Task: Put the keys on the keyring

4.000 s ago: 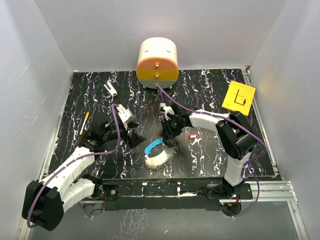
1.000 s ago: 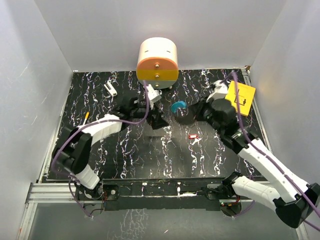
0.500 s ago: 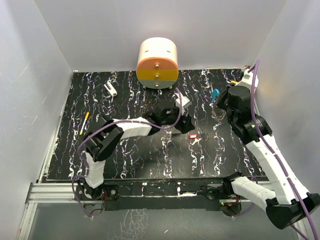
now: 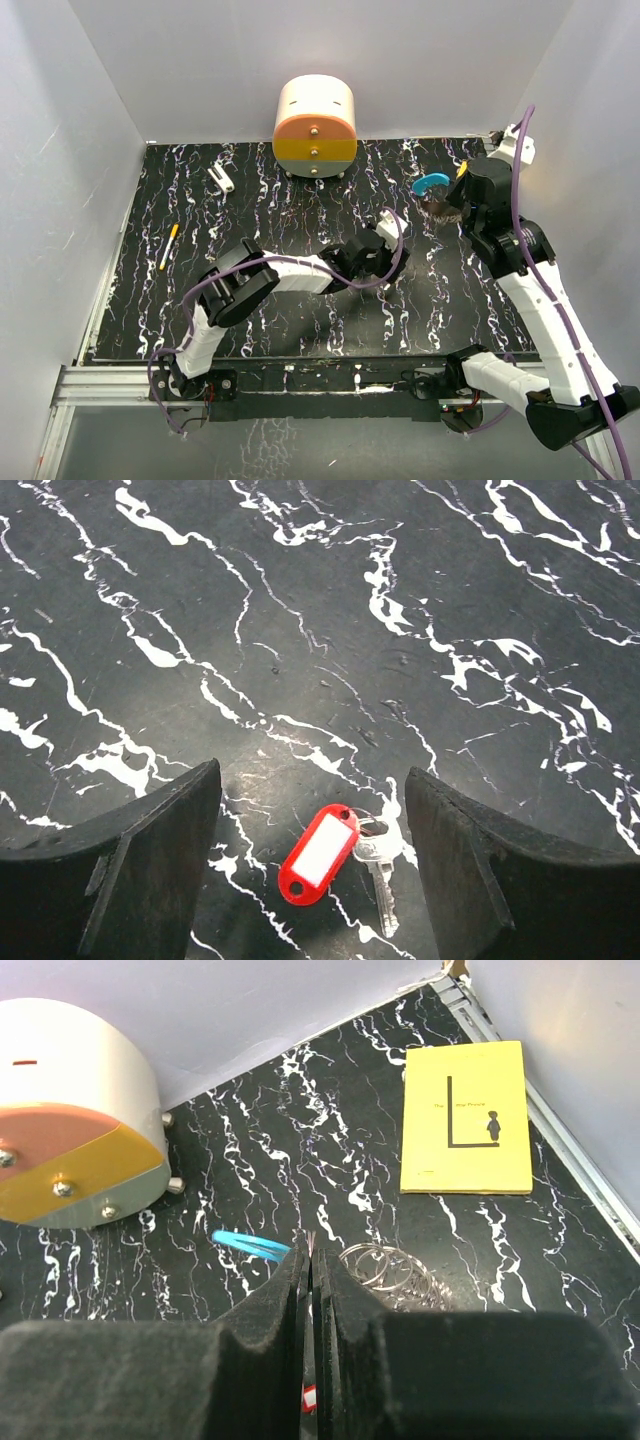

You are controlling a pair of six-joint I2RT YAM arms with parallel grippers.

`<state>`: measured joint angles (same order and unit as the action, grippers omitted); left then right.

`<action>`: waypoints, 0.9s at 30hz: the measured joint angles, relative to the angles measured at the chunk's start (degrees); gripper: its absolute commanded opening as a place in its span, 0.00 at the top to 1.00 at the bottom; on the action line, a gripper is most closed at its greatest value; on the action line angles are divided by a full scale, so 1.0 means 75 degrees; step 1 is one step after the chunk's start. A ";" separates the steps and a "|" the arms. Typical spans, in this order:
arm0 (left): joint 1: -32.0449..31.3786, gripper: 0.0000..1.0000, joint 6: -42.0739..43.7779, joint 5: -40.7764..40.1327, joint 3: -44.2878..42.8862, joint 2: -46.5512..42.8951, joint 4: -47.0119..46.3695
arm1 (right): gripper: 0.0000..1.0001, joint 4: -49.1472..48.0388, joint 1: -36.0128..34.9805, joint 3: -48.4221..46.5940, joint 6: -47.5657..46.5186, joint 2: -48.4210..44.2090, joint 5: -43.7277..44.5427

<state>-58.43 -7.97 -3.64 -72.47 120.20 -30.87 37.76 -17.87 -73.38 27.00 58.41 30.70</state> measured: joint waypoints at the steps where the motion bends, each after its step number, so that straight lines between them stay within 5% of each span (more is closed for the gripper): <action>1: -0.0032 0.29 -0.0009 -0.0131 -0.0026 0.0023 0.0003 | 0.92 0.0015 0.0017 0.0000 0.0000 -0.0012 0.0047; 27: -0.0781 0.39 -0.0682 -0.1565 -0.0050 0.0160 0.0510 | 0.92 0.0178 0.0256 0.0417 0.0073 -0.0050 -0.0093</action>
<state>-64.29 -13.08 -15.38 -72.84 121.40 -27.05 39.09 -15.94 -70.26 27.55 58.04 30.00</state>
